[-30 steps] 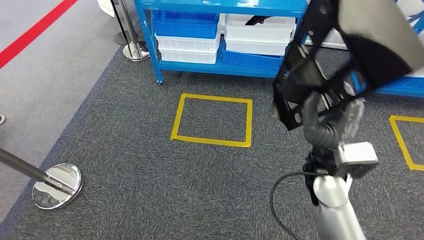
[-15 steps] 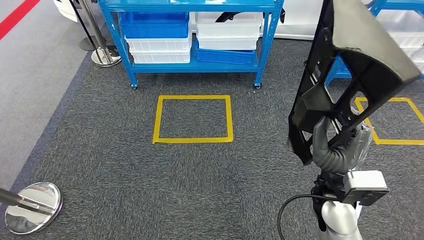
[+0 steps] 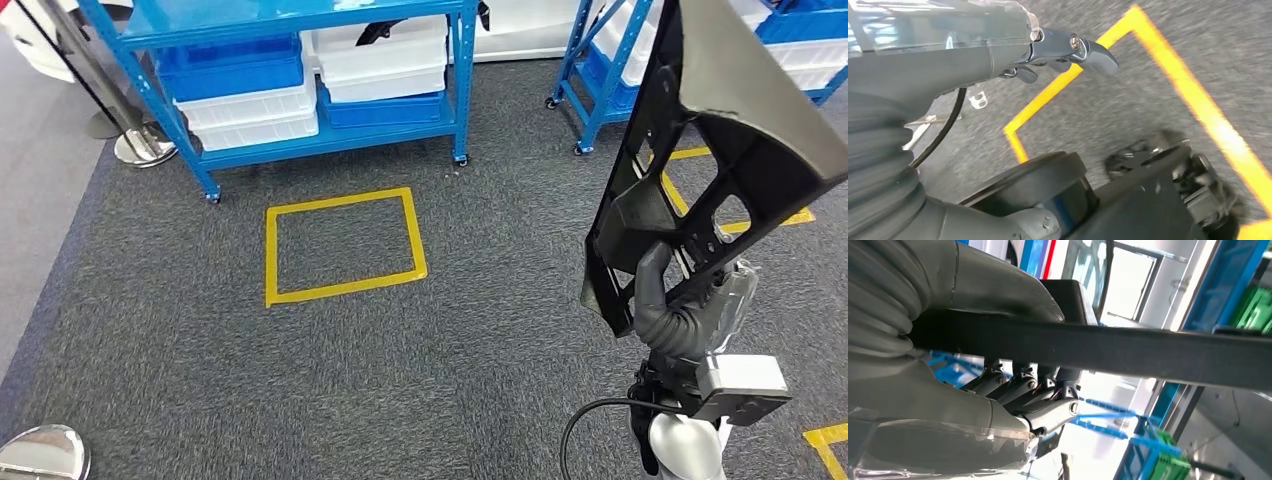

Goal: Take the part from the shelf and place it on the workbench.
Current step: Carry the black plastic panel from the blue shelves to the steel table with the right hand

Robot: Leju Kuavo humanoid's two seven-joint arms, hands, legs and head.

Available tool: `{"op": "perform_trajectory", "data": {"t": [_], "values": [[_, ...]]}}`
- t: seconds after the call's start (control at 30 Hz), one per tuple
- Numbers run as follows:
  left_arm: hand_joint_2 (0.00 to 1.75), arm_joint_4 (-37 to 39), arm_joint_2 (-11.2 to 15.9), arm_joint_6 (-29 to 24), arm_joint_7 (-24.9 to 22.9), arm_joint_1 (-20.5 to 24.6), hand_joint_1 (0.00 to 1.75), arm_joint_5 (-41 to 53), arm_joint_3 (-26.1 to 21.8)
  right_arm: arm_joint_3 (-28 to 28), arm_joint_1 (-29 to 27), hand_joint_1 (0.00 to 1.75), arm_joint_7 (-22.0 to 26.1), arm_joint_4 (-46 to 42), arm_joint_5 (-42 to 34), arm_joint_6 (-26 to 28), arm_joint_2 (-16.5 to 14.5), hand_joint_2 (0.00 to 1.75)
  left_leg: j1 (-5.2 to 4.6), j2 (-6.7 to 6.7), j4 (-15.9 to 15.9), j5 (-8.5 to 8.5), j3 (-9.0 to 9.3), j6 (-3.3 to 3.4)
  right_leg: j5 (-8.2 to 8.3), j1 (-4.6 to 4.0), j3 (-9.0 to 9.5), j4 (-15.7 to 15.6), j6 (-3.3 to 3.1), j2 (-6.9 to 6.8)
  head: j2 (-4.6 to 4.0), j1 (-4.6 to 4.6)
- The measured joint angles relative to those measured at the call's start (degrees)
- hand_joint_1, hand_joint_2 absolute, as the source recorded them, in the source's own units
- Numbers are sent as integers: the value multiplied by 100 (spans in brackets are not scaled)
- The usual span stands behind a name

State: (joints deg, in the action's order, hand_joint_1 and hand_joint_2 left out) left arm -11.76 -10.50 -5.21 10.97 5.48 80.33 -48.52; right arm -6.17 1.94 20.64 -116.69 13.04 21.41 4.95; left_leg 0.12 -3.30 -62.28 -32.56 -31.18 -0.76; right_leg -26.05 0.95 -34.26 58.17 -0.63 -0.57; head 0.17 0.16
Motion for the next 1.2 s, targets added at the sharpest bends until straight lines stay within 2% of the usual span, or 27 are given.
{"op": "perform_trajectory", "data": {"t": [0.03,0.07,0.1,0.13,0.17,0.2,0.27,0.33,0.4,0.43,0.5,0.53,0.57,0.6,0.63,0.67,0.73,0.8,0.83,0.9,0.93,1.0,1.07,1.1,1.13,1.17,1.2], "values": [[175,0,1,0,5,7,0,3,2,1,-7,175,2,-3,1,4,-13,175,9,144,-376,-200,-160,-13,2,-5,-5,2,-20,53,0,-7],[175,0,1,1,11,20,0,7,3,2,-17,175,4,-3,2,13,-22,175,11,213,-776,-373,-340,-17,3,-13,-9,5,-35,110,0,-8],[175,0,1,1,16,37,0,13,4,4,-35,175,15,-3,2,33,-32,175,11,239,-1080,-465,-477,-14,3,-22,-10,11,-42,176,0,-7],[175,1,1,1,22,48,0,23,8,8,-64,175,33,-8,3,59,-43,175,10,253,-1193,-439,-530,-3,3,-30,-9,19,-46,250,0,-7],[175,1,1,0,26,50,0,38,16,20,-102,175,63,-22,1,96,-52,175,10,270,-1078,-297,-482,18,2,-37,-5,28,-47,331,0,-7],[175,1,1,-3,28,44,0,56,27,41,-148,175,105,-48,-11,140,-62,175,8,319,-755,-67,-346,50,1,-43,1,36,-47,415,0,-9],[175,1,11,-15,38,18,0,81,50,108,-237,175,193,-122,-56,218,-82,175,12,569,-11,307,-44,134,6,-43,-8,47,-34,561,0,2],[175,1,20,-27,50,-1,0,89,73,185,-298,175,245,-179,-107,271,-97,175,5,729,346,375,97,183,38,-18,-59,48,23,685,0,5],[175,1,10,-36,48,2,0,98,99,266,-374,175,263,-234,-136,291,-109,175,12,630,455,384,142,214,83,2,-99,23,108,806,-1,-7],[175,1,3,-40,40,4,0,104,111,306,-422,175,276,-268,-143,296,-113,175,27,560,512,417,165,239,75,-6,-113,32,140,770,-1,-7],[175,1,-14,-60,21,-8,0,120,127,393,-483,175,316,-343,-169,306,-116,175,60,409,628,483,216,300,-123,-31,-256,324,189,492,0,32],[175,1,-13,-71,12,-19,0,125,130,431,-509,175,334,-367,-191,313,-118,175,46,337,644,492,225,317,-298,-29,-412,645,213,305,0,52],[175,1,-13,-83,7,-29,0,129,130,470,-535,175,346,-385,-213,319,-119,175,39,259,646,490,225,328,-475,-14,-598,1024,240,188,0,69],[175,1,-12,-93,3,-37,0,130,131,503,-568,175,351,-392,-227,324,-120,175,33,184,641,483,223,325,-583,5,-753,1342,267,132,0,73],[175,1,-11,-101,1,-43,0,132,131,530,-603,175,352,-396,-237,329,-121,175,30,108,633,471,226,318,-600,25,-831,1508,293,100,0,73],[175,1,-11,-108,-4,-47,0,133,131,552,-627,175,354,-402,-239,331,-122,175,31,34,622,454,231,305,-509,45,-791,1447,315,75,0,73],[175,1,-11,-114,-11,-50,0,137,132,583,-645,175,354,-429,-239,331,-123,175,35,-104,580,400,252,257,-168,73,-412,768,342,-63,0,73],[175,0,-6,-117,-15,-55,0,141,134,598,-652,175,356,-466,-240,331,-123,175,9,-210,530,328,259,184,13,51,-74,164,302,-249,0,70],[175,0,-2,-119,-15,-58,0,141,134,601,-657,175,357,-478,-241,332,-123,175,-9,-253,514,298,266,148,13,35,-16,50,267,-289,0,65],[175,0,2,-122,-15,-57,0,141,137,609,-672,175,358,-492,-244,334,-123,175,-24,-343,514,267,310,92,0,20,-28,49,186,-182,0,54],[175,0,3,-125,-15,-53,0,141,137,615,-684,175,359,-501,-243,335,-123,175,-14,-334,495,231,325,62,3,27,-31,40,155,-124,-1,52],[175,0,3,-126,-11,-48,0,139,138,623,-697,175,361,-528,-243,335,-123,175,14,-121,210,8,224,16,18,48,-33,23,86,-15,-1,37],[175,1,3,-127,-2,-27,0,133,138,624,-700,175,361,-545,-244,331,-125,175,28,154,-514,-375,-93,-1,22,39,-37,24,40,82,-1,22],[175,1,3,-127,3,-9,0,129,138,624,-701,175,361,-546,-245,328,-126,175,28,214,-899,-517,-265,-1,21,28,-39,30,29,142,0,21],[175,1,2,-127,5,9,0,128,138,624,-703,175,360,-547,-245,326,-128,175,28,239,-1138,-557,-374,5,19,17,-37,36,22,213,0,21],[175,1,2,-125,3,17,0,129,138,624,-704,175,360,-548,-245,325,-129,175,27,254,-1160,-475,-392,19,18,9,-35,44,19,296,0,21],[175,1,2,-123,-1,17,0,131,138,624,-705,175,360,-550,-244,325,-130,175,27,282,-951,-287,-312,41,18,2,-29,51,19,386,0,20]]}}
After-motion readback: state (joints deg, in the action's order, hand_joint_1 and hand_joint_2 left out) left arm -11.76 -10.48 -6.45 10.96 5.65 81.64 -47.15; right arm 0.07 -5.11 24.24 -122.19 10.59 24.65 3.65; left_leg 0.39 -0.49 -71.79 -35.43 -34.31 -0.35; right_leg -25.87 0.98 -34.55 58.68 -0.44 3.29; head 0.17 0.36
